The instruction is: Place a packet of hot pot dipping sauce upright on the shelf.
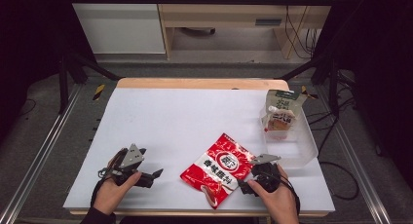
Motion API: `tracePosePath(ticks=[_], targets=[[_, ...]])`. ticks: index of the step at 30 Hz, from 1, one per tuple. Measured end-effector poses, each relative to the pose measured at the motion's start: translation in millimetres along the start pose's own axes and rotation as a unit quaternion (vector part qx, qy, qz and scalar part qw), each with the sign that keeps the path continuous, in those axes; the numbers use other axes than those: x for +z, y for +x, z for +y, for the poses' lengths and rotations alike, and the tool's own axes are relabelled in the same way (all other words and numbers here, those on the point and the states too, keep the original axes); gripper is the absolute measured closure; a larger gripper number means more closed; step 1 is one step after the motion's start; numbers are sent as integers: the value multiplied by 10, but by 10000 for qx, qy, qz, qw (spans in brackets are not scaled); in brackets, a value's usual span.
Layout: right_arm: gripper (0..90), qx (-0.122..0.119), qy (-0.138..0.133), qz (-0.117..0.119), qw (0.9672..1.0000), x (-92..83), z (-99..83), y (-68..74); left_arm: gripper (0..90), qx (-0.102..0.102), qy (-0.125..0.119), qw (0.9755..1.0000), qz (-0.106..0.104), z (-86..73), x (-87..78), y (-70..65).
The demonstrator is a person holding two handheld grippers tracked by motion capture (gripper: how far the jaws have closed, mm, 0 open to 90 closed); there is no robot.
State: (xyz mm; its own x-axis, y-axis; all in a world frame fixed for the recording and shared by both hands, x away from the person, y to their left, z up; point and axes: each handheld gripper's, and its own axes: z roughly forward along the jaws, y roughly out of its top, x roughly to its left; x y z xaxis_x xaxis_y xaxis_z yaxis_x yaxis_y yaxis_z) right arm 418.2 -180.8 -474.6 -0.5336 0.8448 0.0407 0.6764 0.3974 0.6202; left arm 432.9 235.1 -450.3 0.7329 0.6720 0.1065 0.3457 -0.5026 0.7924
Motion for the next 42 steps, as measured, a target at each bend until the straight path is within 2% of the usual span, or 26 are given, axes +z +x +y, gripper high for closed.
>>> tracePosePath(ticks=[4,8,18,19,21,23,29,35,42], targets=[[80,82,-14,98,9999,22,13,2,62,24,20,10000,-20,4,8,-11],[81,58,10,210,9998,43,30,26,62,41,31,10000,-37,7,14,-20],[81,14,-8,252,9997,58,41,36,62,55,37,9999,-78,17,26,-46],[82,27,-18,228,9997,59,46,50,62,63,42,9999,-87,19,30,-52],[84,-99,-105,225,9996,46,56,57,62,83,55,9999,-130,30,48,-90],[80,-253,-177,116,9995,28,79,58,62,142,70,9997,-174,45,69,-130],[69,-444,-308,-83,9985,51,213,38,62,297,151,9990,-304,84,153,-258],[69,-387,-161,-206,9989,186,352,-80,62,375,189,9985,-341,89,182,-304],[71,-307,-63,-260,9992,257,384,-181,62,393,195,9984,-360,90,185,-313]])
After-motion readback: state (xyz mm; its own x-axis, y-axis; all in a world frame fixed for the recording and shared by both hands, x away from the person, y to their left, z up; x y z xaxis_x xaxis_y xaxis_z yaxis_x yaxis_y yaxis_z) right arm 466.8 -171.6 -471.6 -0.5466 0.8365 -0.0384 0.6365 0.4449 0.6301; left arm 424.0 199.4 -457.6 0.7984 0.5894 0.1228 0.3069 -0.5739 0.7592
